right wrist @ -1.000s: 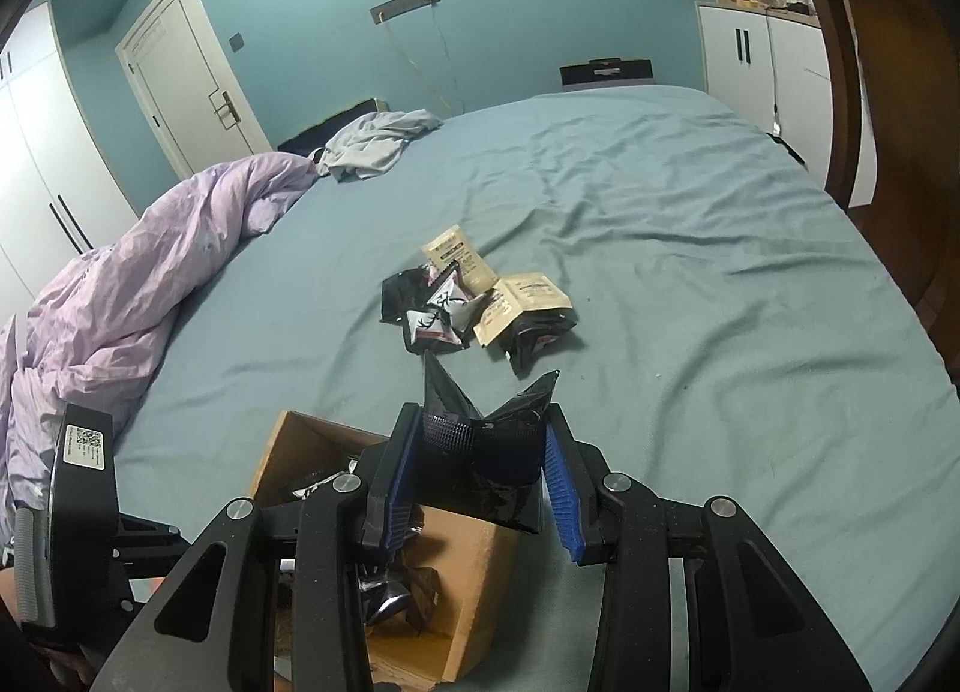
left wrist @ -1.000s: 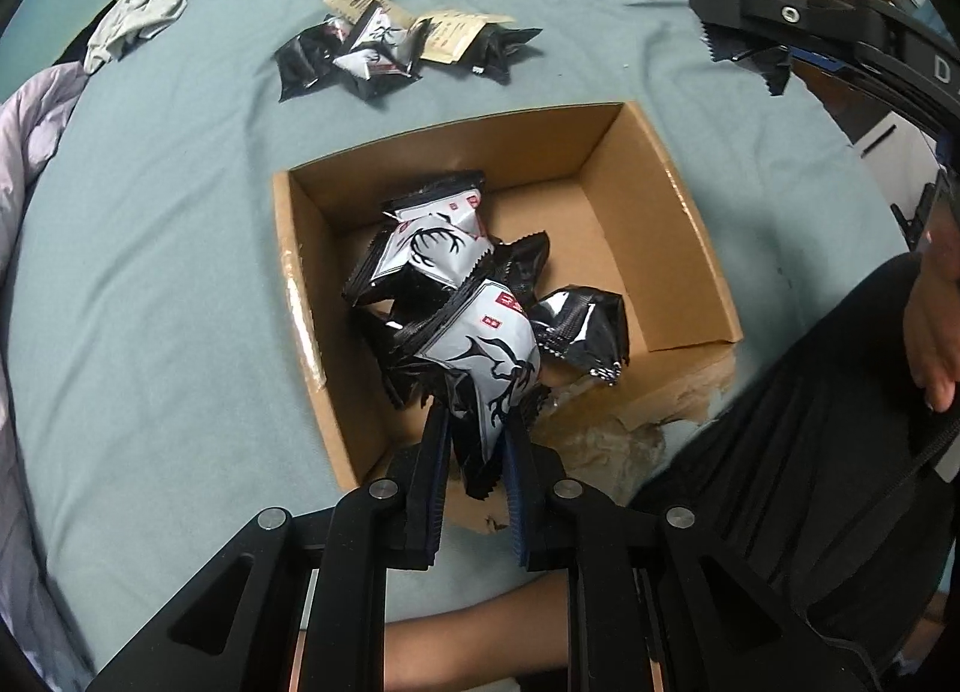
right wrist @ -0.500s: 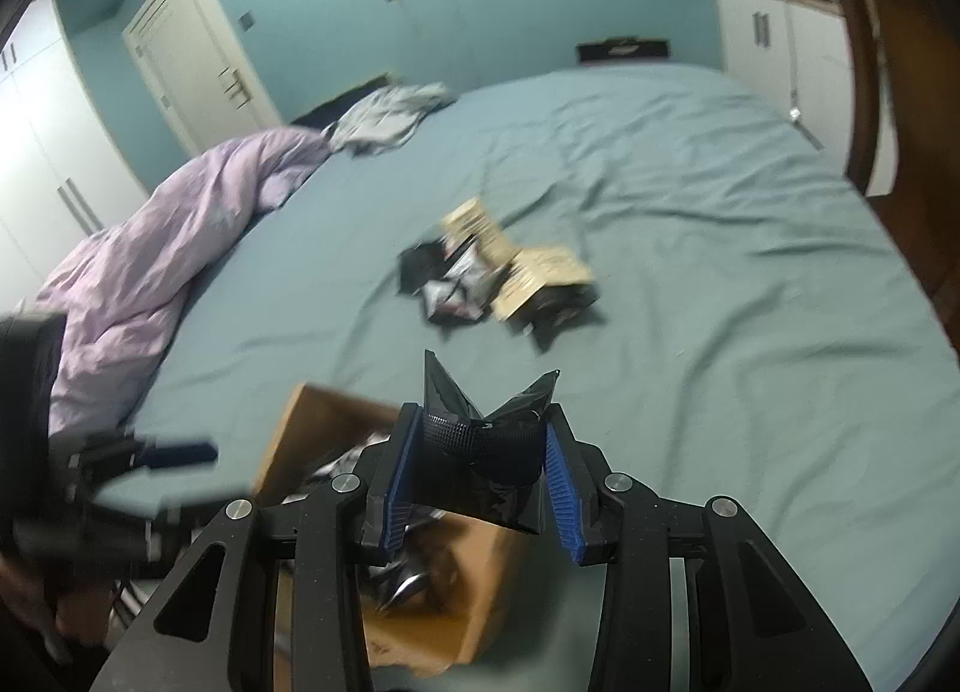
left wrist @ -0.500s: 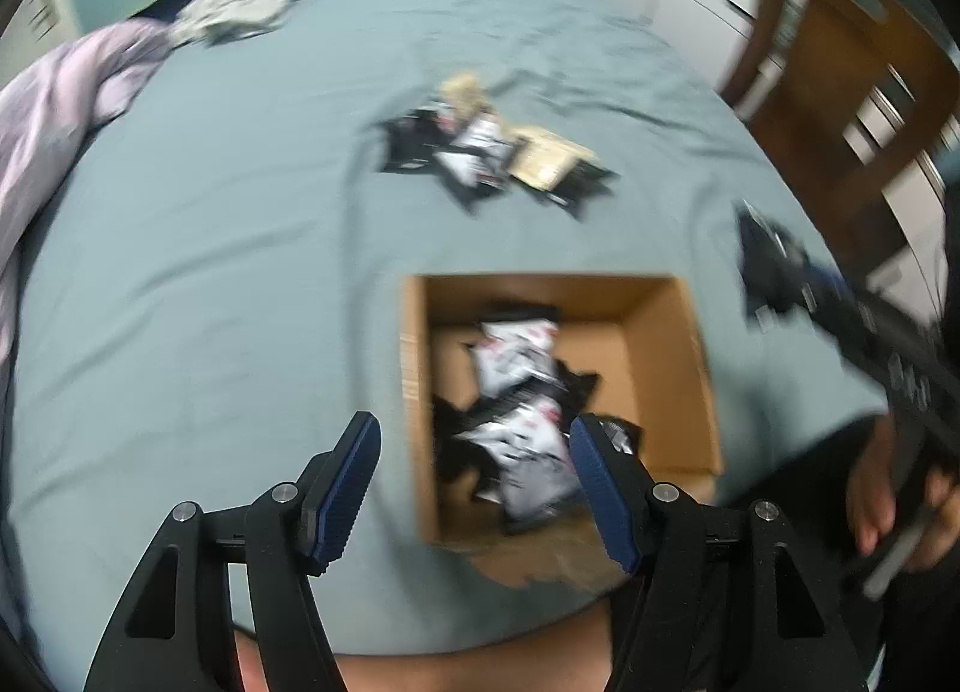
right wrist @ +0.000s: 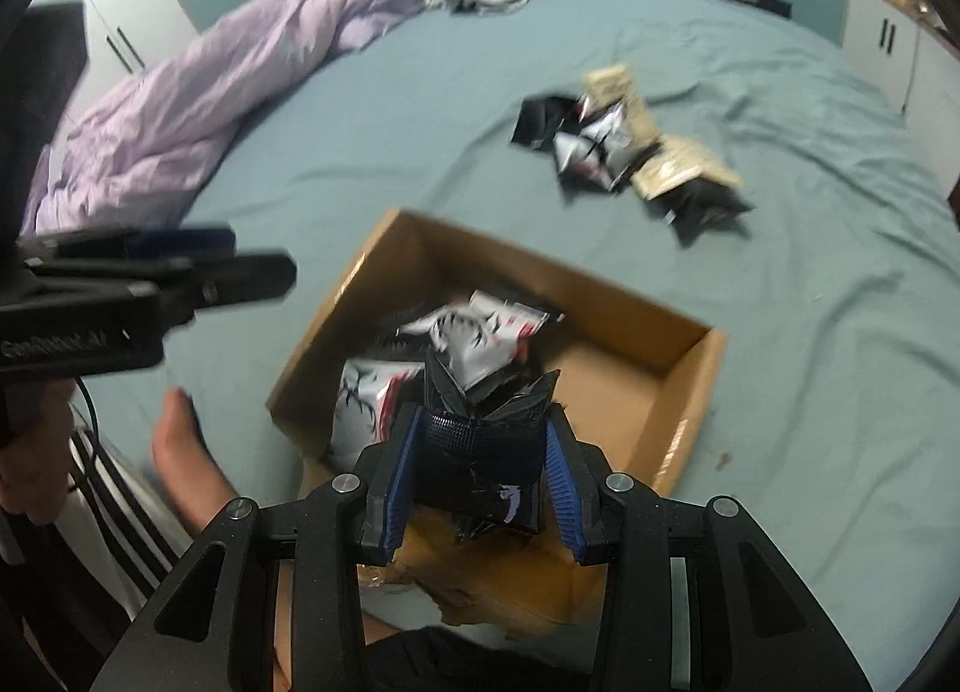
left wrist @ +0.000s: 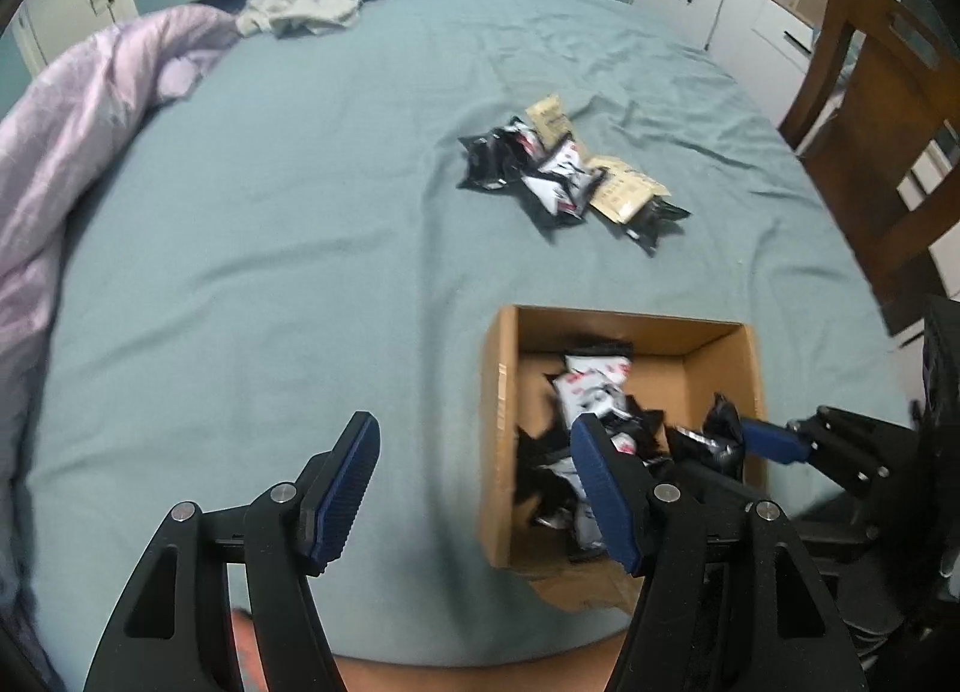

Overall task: Organize snacks
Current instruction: 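Lower both held packets into the cardboard box and open both tools, then reach the right tool to the pile and grasp a black packet, then grasp a white packet with the left tool while the right tool holds its packet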

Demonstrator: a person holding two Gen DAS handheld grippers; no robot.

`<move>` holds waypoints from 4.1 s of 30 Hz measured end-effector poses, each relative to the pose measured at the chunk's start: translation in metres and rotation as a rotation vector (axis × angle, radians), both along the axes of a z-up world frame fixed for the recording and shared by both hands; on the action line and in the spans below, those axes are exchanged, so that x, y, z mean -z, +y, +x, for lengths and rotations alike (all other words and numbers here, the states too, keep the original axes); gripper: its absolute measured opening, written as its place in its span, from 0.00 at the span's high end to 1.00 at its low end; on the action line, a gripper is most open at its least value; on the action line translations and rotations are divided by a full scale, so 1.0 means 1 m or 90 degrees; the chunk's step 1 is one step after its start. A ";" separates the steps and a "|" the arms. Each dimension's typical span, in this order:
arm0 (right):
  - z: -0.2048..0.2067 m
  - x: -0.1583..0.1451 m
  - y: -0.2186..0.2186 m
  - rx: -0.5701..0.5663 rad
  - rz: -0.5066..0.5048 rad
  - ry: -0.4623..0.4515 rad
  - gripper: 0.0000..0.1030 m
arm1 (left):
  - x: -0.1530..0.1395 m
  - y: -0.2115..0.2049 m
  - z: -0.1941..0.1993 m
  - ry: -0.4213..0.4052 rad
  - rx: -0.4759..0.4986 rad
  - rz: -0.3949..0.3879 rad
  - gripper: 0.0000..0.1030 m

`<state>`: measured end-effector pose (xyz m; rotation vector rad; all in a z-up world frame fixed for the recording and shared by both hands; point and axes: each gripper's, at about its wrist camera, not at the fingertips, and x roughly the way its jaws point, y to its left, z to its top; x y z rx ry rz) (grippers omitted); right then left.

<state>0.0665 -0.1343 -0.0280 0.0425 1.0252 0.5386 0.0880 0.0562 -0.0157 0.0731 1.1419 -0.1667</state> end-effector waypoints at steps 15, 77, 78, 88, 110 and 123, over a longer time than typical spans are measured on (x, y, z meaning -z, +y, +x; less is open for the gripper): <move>0.022 0.027 0.018 -0.002 -0.021 0.088 0.43 | 0.006 -0.015 -0.001 -0.008 0.030 0.062 0.35; 0.204 0.064 -0.028 0.200 -0.076 0.026 0.55 | 0.006 -0.046 -0.008 -0.015 0.119 0.063 0.16; 0.201 0.062 -0.027 0.198 -0.077 0.024 0.57 | 0.005 -0.045 -0.009 -0.017 0.119 0.064 0.16; 0.142 0.014 -0.053 0.220 -0.015 -0.010 0.65 | 0.001 -0.042 -0.011 -0.053 0.095 0.102 0.16; -0.017 -0.003 -0.173 0.341 0.329 -0.068 0.65 | 0.017 -0.100 0.119 0.022 0.112 0.120 0.16; 0.022 0.014 -0.156 0.309 0.269 -0.025 0.65 | 0.109 -0.129 0.203 0.157 0.083 0.151 0.17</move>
